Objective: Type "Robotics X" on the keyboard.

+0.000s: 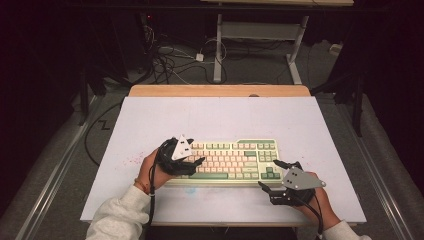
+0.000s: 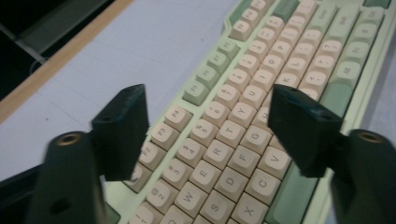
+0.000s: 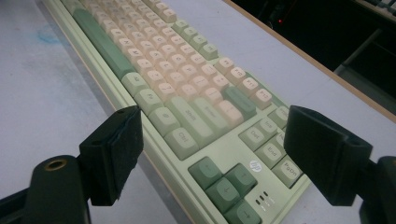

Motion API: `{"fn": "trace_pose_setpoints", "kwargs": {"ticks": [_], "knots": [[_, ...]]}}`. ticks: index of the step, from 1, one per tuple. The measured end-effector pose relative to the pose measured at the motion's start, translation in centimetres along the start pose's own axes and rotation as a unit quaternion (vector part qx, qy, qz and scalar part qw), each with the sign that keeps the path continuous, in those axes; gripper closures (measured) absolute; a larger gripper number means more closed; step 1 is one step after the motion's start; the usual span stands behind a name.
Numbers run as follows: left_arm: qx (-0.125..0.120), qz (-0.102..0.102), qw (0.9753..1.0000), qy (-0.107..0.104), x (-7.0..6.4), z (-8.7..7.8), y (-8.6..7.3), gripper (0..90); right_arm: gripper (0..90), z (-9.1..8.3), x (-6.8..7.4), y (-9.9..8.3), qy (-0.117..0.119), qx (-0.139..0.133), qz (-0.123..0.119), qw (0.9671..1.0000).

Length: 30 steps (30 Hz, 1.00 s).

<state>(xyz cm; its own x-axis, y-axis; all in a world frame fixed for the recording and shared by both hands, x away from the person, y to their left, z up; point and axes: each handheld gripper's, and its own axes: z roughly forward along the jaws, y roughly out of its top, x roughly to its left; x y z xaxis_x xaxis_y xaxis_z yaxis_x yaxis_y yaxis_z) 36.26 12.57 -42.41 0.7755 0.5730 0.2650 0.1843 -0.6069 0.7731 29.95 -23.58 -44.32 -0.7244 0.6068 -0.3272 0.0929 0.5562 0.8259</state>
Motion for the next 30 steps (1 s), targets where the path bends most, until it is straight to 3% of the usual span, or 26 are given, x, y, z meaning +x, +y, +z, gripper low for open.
{"fn": "trace_pose_setpoints", "kwargs": {"ticks": [7,18,22,27,30], "knots": [[-0.028,-0.002,0.9996,0.007,0.2,-0.9,-0.7,18.0,20.7,-0.1,-0.1,0.0,-0.001,0.0,0.003,1.0],[-0.034,0.023,0.9985,0.035,-0.8,-2.2,-2.0,15.8,24.7,-0.1,-0.4,-0.1,-0.001,-0.002,0.009,1.0],[-0.037,0.023,0.998,0.045,-1.1,-2.8,-2.6,15.9,36.2,-0.1,-0.4,0.0,0.014,-0.004,0.018,0.9997],[-0.03,0.027,0.9979,0.051,-1.4,-3.4,-3.4,15.9,59.3,0.0,-0.6,0.1,0.027,-0.004,0.024,0.9994],[-0.03,0.018,0.9981,0.051,-1.6,-3.8,-3.8,15.9,73.6,0.2,-0.8,0.3,0.042,0.006,0.026,0.9988]]}}
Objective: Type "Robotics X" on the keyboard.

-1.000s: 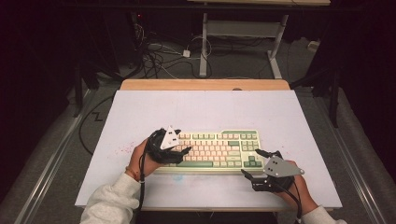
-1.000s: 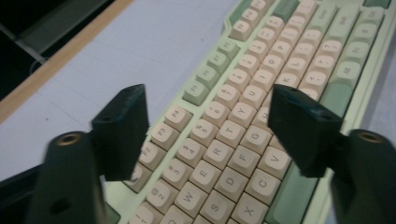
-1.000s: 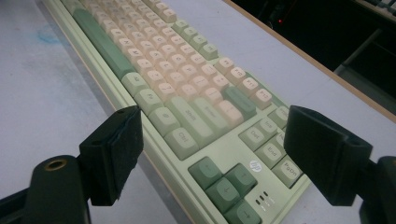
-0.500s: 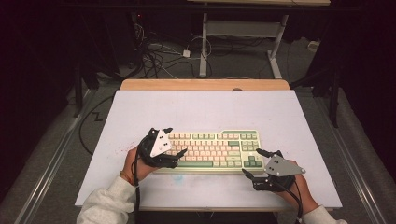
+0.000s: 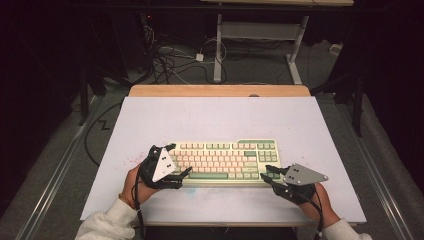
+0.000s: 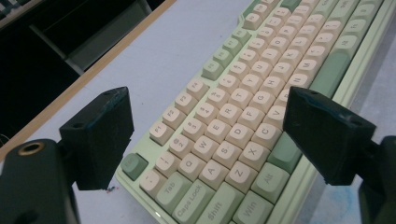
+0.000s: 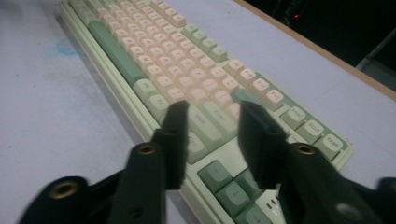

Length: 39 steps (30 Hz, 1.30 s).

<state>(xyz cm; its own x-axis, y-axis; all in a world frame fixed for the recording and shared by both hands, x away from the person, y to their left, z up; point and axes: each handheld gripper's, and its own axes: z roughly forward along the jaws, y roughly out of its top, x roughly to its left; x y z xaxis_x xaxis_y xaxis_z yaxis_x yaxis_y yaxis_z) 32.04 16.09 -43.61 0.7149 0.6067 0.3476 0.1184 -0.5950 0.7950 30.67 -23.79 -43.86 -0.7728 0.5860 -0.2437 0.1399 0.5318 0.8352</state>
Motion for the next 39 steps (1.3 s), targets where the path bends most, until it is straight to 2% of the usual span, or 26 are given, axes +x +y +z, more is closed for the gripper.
{"fn": "trace_pose_setpoints", "kwargs": {"ticks": [3,6,9,14,20,24,28,32,39], "knots": [[0.004,0.0,1.0,0.001,-0.3,-0.4,-0.4,15.8,84.3,0.4,-0.1,0.2,0.011,0.01,0.0,0.9999],[0.008,-0.001,1.0,0.002,-0.5,-0.8,-0.8,15.9,90.0,0.8,0.0,0.7,0.018,0.015,-0.005,0.9997],[0.017,0.001,0.9999,0.002,-0.8,-1.2,-1.3,15.9,90.0,1.3,0.0,1.3,0.02,0.013,-0.008,0.9997],[0.022,-0.012,0.9997,0.0,-1.1,-1.9,-2.4,15.9,90.0,2.4,0.1,2.2,0.025,0.019,-0.01,0.9995],[0.04,-0.015,0.9991,0.0,-1.5,-2.3,-3.4,16.0,90.0,4.4,0.5,3.3,0.037,0.031,-0.021,0.9986],[0.039,-0.024,0.9989,-0.005,-1.4,-2.4,-3.7,15.9,90.0,6.1,0.8,4.3,0.046,0.04,-0.027,0.9978],[0.042,-0.02,0.9989,-0.005,-1.4,-2.5,-3.8,15.9,90.0,8.1,1.0,5.4,0.049,0.049,-0.032,0.9971],[0.04,-0.025,0.9989,-0.007,-1.2,-2.5,-4.0,15.9,90.0,9.9,1.3,6.2,0.049,0.061,-0.038,0.9962],[0.043,-0.027,0.9986,-0.012,-1.2,-2.4,-4.0,15.9,90.0,11.8,1.5,7.1,0.051,0.077,-0.04,0.9949]]}}
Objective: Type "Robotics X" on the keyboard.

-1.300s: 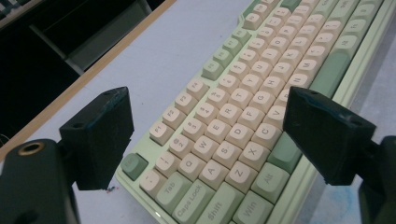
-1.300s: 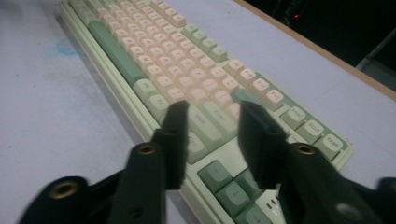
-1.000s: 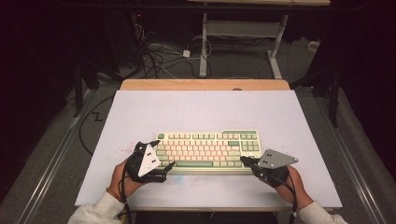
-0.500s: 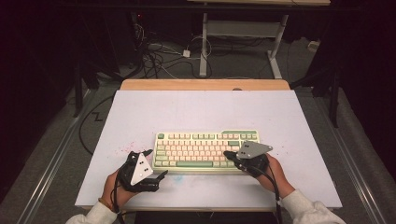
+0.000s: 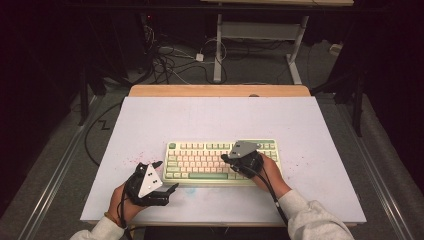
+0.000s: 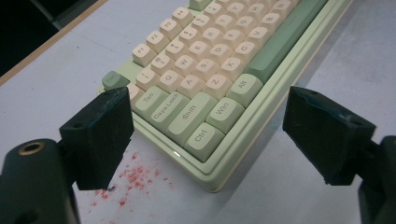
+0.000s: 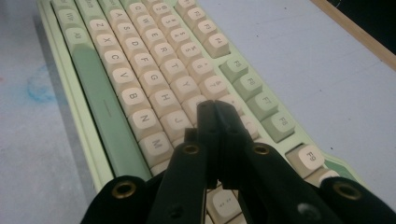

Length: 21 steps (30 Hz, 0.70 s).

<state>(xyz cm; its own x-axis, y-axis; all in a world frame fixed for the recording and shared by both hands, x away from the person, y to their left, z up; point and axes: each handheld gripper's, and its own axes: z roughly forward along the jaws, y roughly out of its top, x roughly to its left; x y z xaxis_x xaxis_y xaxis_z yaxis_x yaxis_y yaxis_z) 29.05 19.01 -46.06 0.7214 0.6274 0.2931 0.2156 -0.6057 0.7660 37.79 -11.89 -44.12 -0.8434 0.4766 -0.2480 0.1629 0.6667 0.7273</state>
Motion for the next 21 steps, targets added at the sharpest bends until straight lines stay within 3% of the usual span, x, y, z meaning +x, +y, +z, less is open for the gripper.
{"fn": "trace_pose_setpoints", "kwargs": {"ticks": [7,13,19,21], "knots": [[-0.006,-0.002,1.0,0.001,0.1,-0.2,0.1,15.9,90.0,1.7,0.0,0.7,-0.001,0.02,-0.006,0.9998],[-0.002,0.002,1.0,-0.002,0.0,-0.2,0.0,15.9,90.0,2.2,-0.1,0.9,-0.007,0.034,-0.009,0.9994],[-0.002,0.003,1.0,-0.004,0.0,-0.1,0.0,15.9,90.0,2.6,0.3,1.0,-0.007,0.06,-0.028,0.9978],[0.0,0.003,1.0,-0.003,0.0,-0.1,0.0,16.0,90.0,2.4,0.3,1.0,-0.003,0.054,-0.026,0.9982]]}}
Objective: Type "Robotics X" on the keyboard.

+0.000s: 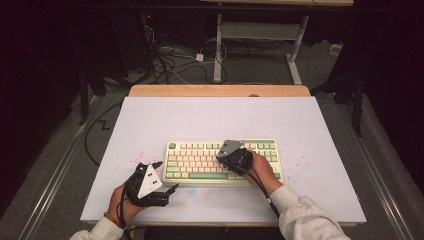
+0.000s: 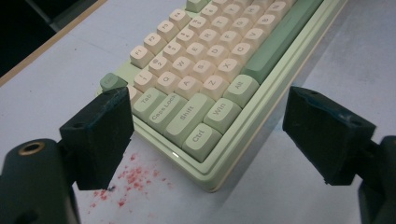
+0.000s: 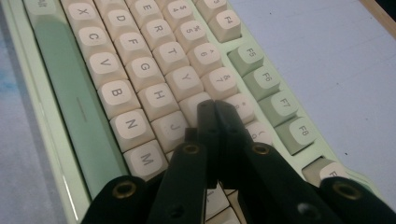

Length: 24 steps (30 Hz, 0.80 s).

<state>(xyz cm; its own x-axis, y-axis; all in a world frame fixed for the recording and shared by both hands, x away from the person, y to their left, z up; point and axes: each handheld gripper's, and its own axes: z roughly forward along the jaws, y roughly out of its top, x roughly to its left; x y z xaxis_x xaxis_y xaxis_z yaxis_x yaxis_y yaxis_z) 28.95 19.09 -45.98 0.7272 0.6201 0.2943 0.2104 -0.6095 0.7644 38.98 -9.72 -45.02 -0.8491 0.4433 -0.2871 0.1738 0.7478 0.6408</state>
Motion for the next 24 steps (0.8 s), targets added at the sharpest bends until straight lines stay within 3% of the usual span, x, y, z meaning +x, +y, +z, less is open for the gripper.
{"fn": "trace_pose_setpoints", "kwargs": {"ticks": [8,17,24], "knots": [[0.001,-0.002,1.0,-0.001,0.0,0.0,0.0,15.9,90.0,-1.7,-0.4,-0.4,-0.002,-0.044,0.03,0.9986],[0.004,0.0,1.0,-0.001,0.2,0.0,-0.1,15.9,89.3,-2.7,-0.5,-0.6,-0.005,-0.068,0.039,0.9969],[0.005,0.002,1.0,-0.002,0.1,0.0,-0.1,15.9,83.3,-3.6,-0.7,-0.5,-0.017,-0.082,0.042,0.9956]]}}
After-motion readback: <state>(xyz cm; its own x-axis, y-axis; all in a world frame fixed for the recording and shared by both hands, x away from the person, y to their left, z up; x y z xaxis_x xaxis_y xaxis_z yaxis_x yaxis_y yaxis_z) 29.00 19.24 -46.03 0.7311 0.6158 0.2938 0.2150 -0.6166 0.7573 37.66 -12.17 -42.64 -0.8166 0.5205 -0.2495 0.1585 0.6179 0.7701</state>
